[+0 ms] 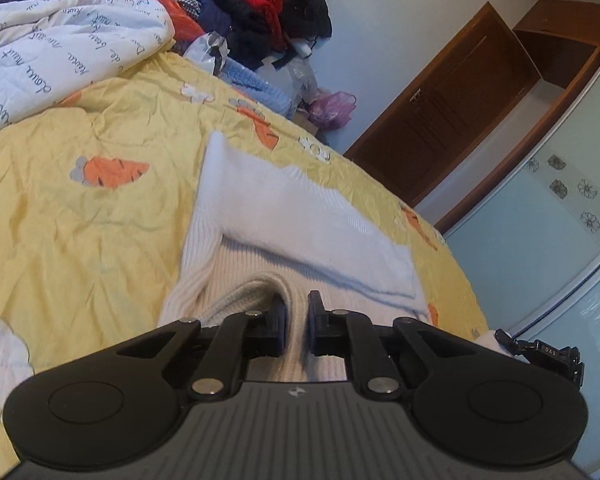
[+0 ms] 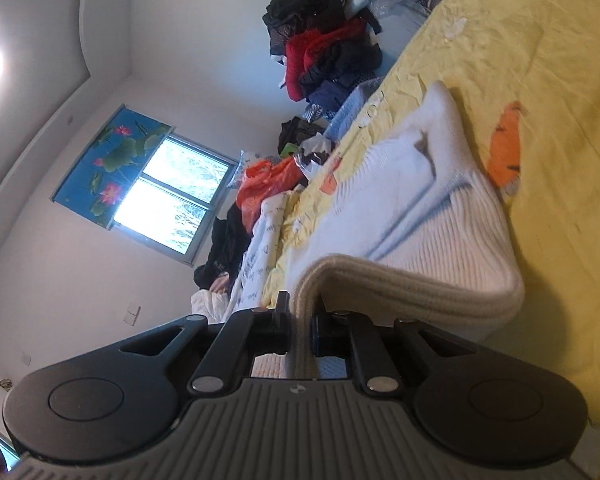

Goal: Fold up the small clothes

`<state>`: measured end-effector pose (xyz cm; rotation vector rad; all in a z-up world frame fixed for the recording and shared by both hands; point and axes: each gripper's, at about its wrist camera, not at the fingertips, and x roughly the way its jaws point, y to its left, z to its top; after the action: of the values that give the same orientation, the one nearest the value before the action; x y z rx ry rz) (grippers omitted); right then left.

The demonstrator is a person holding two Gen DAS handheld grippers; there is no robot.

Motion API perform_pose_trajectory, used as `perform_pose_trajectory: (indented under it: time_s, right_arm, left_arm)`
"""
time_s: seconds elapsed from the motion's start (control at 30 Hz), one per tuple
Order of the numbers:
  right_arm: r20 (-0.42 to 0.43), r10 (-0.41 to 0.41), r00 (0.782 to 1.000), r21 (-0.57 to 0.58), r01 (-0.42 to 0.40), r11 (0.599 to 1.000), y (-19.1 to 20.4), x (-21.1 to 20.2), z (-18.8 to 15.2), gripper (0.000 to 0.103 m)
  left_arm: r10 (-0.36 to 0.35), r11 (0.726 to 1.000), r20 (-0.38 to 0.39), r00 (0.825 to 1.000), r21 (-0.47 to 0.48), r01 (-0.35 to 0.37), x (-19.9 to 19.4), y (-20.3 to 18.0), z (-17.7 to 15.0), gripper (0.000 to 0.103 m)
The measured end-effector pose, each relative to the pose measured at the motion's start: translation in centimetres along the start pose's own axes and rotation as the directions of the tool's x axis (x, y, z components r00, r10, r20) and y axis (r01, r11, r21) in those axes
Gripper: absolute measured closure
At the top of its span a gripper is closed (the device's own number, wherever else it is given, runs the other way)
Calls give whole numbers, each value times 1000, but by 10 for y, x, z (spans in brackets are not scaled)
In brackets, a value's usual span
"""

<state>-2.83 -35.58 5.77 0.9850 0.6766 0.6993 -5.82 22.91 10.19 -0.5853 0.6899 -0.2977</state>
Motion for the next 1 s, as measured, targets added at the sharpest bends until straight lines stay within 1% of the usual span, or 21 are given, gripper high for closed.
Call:
perform_pose_trajectory:
  time_s: [0.07,0.13,0.3,0.4,0.5,0.63,0.7,0.73,0.8,0.83,0.87,0.9,0.93,0.97,1.0]
  right_arm:
    - [11,14,1000,-3,-14,1000,1,14,19,88]
    - [23,20,1000,-15,-19,1000,2,28,39,88]
    - [49,2,999,-35,0,999,-4,66,90,88]
    - [58,-23,998,-30,25,999,-16,92,122,88]
    - [57,-76,995,-20,77,997,-32,122,151,88]
    - [36,-165,986,-15,165,986,-57,164,181,88]
    - [29,-208,978,6,208,978,-70,182,192,88]
    - [16,-221,975,25,221,975,-79,191,196,87]
    - [-4,-264,965,87,263,961,-96,205,202,80]
    - [4,-277,961,118,274,954,-103,208,203,72]
    - [18,-271,962,138,266,954,-107,208,203,53]
    - [44,-255,966,153,246,957,-108,206,202,46]
    - [75,-242,967,156,228,961,-107,203,202,31]
    - [110,-236,965,140,221,965,-103,199,203,25]
    - [125,-233,964,118,218,969,-99,195,201,25]
  left_arm:
    - [-2,1000,22,1000,-6,2,10,0,17,93]
    - [3,1000,39,999,9,-3,24,-2,35,93]
    - [39,997,69,997,70,-44,63,-6,79,94]
    - [71,993,77,995,93,-78,92,-6,104,94]
    - [106,989,68,992,96,-112,124,-1,127,94]
    - [171,980,57,984,95,-176,173,6,150,95]
    - [225,969,51,973,92,-229,200,13,158,95]
    - [249,966,30,968,71,-250,213,20,162,94]
    - [267,963,-31,963,-12,-268,236,39,170,94]
    - [251,964,-59,966,-79,-255,244,51,176,93]
    - [215,964,-76,974,-140,-224,247,61,181,93]
    - [174,963,-75,982,-197,-186,248,69,186,92]
    - [151,959,-64,987,-234,-162,247,73,189,91]
    - [138,954,-59,989,-260,-149,244,75,190,90]
    - [139,953,-66,988,-261,-152,241,74,190,88]
